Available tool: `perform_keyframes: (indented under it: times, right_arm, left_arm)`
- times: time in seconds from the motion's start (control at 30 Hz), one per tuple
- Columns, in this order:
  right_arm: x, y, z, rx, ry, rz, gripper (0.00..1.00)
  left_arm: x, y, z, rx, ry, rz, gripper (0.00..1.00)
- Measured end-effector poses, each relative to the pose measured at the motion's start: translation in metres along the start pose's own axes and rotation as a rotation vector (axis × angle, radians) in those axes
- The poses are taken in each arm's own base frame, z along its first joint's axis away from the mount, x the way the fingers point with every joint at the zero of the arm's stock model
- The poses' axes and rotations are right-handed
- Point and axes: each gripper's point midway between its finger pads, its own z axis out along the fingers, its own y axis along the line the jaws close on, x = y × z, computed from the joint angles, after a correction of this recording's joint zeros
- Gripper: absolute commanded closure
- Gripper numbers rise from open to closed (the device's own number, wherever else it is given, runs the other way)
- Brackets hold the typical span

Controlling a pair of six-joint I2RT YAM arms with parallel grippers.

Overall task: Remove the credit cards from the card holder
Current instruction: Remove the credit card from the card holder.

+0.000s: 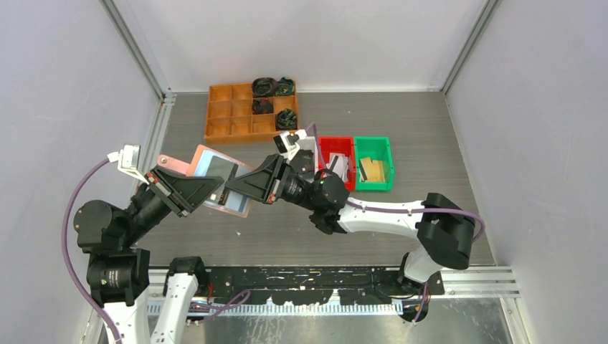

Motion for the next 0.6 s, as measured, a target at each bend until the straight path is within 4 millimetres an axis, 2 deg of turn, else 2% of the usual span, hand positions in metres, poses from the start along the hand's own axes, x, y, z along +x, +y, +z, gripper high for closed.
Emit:
perform_keyframes:
  times: [0.13, 0.23, 0.47, 0.6]
  right_arm:
    - [-0.001, 0.001, -0.004, 0.024, -0.004, -0.016, 0.98]
    - [-0.001, 0.001, -0.007, 0.03, -0.009, -0.021, 0.98]
    - [0.0, -0.002, -0.01, 0.04, -0.007, -0.021, 0.99]
    - [-0.003, -0.004, -0.019, 0.063, -0.01, -0.021, 0.99]
  left_arm:
    - [0.0, 0.0, 0.0, -0.006, 0.006, -0.006, 0.94]
    - [-0.001, 0.001, 0.001, -0.01, 0.005, -0.008, 0.87]
    - [-0.005, 0.005, 0.002, -0.032, -0.021, -0.008, 0.95]
    - [-0.011, 0.009, 0.001, -0.063, -0.049, 0.02, 0.97]
